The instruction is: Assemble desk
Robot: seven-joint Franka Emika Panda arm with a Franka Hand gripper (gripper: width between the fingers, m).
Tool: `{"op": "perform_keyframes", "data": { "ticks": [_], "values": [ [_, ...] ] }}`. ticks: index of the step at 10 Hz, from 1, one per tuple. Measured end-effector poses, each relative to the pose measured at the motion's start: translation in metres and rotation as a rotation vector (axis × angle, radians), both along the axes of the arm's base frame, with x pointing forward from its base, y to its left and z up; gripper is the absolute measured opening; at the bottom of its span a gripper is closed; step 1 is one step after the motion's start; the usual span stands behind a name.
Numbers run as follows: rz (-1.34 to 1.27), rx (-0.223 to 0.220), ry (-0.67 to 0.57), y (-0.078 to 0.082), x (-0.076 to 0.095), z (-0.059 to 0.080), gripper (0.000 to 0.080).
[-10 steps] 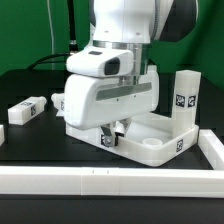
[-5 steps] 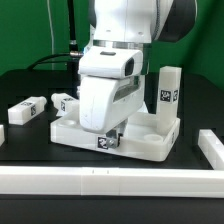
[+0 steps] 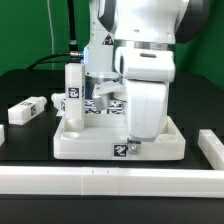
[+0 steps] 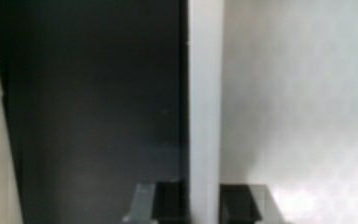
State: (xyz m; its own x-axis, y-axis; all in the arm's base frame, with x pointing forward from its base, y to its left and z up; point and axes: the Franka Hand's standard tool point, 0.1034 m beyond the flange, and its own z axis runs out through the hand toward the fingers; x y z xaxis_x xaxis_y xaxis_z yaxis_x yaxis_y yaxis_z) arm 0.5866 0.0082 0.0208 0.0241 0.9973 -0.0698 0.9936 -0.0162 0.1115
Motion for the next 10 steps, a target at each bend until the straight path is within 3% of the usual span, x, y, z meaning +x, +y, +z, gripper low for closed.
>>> {"op": "perform_keyframes", "data": {
  "ticks": [4, 10],
  "values": [
    [-0.021, -0.002, 0.021, 0.001, 0.002, 0.0, 0.0065],
    [-0.064, 0.005, 0.026, 0.03, 0.052, 0.007, 0.0063]
  ]
}}
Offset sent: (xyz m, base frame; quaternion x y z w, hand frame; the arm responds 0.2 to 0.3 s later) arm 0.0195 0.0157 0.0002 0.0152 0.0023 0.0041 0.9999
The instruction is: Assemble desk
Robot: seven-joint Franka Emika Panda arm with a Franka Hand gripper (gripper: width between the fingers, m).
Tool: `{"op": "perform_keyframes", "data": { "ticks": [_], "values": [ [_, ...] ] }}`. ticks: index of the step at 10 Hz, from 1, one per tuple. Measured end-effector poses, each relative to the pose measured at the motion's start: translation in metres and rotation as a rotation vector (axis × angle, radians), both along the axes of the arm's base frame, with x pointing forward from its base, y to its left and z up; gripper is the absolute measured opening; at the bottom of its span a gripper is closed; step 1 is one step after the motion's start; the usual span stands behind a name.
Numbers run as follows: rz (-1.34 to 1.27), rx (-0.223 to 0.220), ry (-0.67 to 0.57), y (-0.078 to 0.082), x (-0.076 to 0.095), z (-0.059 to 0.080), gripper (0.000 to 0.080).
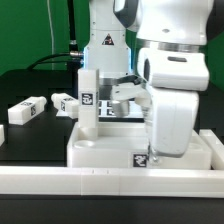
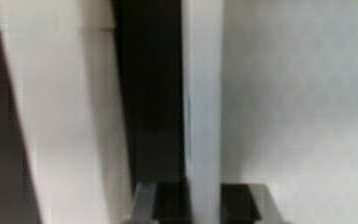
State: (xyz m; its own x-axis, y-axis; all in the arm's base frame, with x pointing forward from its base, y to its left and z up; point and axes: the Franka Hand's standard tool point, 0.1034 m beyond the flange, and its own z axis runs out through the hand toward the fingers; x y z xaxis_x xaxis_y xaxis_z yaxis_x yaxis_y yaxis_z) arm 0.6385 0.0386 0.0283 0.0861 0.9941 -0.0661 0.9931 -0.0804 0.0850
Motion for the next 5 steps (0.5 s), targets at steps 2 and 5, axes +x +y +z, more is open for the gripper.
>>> {"op": "perform_keyframes", "data": {
  "ticks": [2, 5],
  "values": [
    [-0.021, 0.003, -0.002, 0.0059, 0.0031, -0.001, 0.0063],
    [-0.023, 0.001, 0.001, 0.0023, 0.0022, -0.0013, 0.0064]
  ]
}}
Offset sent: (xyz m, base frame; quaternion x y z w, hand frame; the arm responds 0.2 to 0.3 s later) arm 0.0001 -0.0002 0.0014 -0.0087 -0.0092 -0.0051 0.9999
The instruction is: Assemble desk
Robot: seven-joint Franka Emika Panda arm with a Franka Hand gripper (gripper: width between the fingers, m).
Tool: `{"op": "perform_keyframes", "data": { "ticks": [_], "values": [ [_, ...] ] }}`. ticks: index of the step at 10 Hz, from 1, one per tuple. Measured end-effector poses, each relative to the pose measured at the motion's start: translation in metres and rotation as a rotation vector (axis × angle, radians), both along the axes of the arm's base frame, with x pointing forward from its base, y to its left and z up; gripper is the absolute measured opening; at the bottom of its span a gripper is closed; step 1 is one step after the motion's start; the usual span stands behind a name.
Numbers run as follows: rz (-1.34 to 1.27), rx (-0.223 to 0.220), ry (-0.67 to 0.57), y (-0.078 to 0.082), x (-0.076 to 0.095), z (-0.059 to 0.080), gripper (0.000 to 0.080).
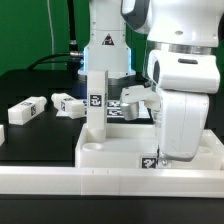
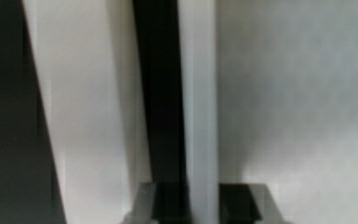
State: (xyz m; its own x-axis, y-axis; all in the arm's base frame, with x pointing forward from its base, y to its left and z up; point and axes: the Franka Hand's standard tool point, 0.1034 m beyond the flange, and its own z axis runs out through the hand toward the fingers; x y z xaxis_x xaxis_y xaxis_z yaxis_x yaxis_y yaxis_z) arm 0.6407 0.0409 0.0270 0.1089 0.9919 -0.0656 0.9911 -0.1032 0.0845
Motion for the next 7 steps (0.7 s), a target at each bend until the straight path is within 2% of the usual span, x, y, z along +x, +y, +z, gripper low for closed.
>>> {"op": "perform_keyframes", "data": {
  "ticks": [1, 2, 3, 5, 6, 7],
  "values": [
    [-0.004, -0.001, 0.006, -0.003, -0.001, 0.003, 0.0119],
    [-0.007, -0.001, -0.002, -0.004, 0.001, 0.01, 0.0285],
    [-0.009, -0.001, -0.006, -0.006, 0.003, 0.016, 0.0285],
    [-0.014, -0.016, -0.007, -0.016, 0.006, 0.041, 0.0603],
    [-0.017, -0.023, -0.012, -0.022, 0.004, 0.049, 0.0635],
    [-0.032, -0.03, -0.009, -0.031, 0.0, 0.058, 0.0635]
  ]
}}
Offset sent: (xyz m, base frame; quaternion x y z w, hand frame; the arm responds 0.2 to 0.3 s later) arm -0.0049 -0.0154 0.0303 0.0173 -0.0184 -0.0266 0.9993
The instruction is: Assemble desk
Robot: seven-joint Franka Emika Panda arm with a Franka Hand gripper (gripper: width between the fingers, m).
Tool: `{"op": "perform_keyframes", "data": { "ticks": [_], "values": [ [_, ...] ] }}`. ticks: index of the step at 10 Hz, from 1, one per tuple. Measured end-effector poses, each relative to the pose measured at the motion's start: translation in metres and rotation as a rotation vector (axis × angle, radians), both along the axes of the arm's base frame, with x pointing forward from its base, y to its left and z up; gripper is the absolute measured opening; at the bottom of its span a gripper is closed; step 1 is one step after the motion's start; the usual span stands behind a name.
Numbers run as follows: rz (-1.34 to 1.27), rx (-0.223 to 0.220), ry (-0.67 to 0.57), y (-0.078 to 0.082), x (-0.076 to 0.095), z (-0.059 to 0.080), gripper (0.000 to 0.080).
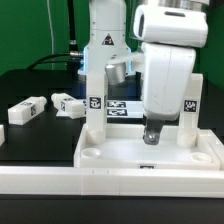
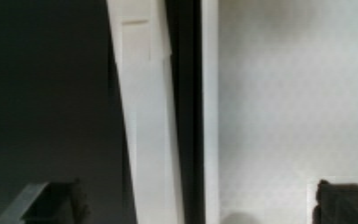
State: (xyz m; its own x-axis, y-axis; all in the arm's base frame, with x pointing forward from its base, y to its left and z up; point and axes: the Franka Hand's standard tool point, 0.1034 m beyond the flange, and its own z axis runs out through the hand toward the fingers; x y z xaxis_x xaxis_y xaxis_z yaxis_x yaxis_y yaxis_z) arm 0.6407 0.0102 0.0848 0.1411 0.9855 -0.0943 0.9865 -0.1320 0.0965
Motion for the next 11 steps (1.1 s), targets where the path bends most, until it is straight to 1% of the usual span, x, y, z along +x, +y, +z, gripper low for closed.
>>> {"op": "perform_keyframes", "data": {
  "ticks": [1, 3, 4, 5, 6, 7, 10, 11],
  "values": [
    [-0.023, -0.004, -0.003, -0.009, -0.006, 0.01, 0.0647],
    [-0.022, -0.003, 0.004, -0.007, -0.008, 0.005, 0.0649],
    [-0.03, -0.002, 0.006, -0.011, -0.01, 0.004, 0.0649],
    [-0.064, -0.002, 0.027, -0.029, -0.023, -0.004, 0.0649],
    [-0.083, -0.005, 0.034, -0.049, -0.028, -0.004, 0.0649],
    [-0.084, -0.006, 0.035, -0.058, -0.028, -0.004, 0.0649],
    [-0.323, 0.01, 0.009, -0.055, -0.028, -0.005, 0.0649],
    [-0.36, 0.012, 0.005, -0.055, -0.028, -0.005, 0.0649]
  ]
}}
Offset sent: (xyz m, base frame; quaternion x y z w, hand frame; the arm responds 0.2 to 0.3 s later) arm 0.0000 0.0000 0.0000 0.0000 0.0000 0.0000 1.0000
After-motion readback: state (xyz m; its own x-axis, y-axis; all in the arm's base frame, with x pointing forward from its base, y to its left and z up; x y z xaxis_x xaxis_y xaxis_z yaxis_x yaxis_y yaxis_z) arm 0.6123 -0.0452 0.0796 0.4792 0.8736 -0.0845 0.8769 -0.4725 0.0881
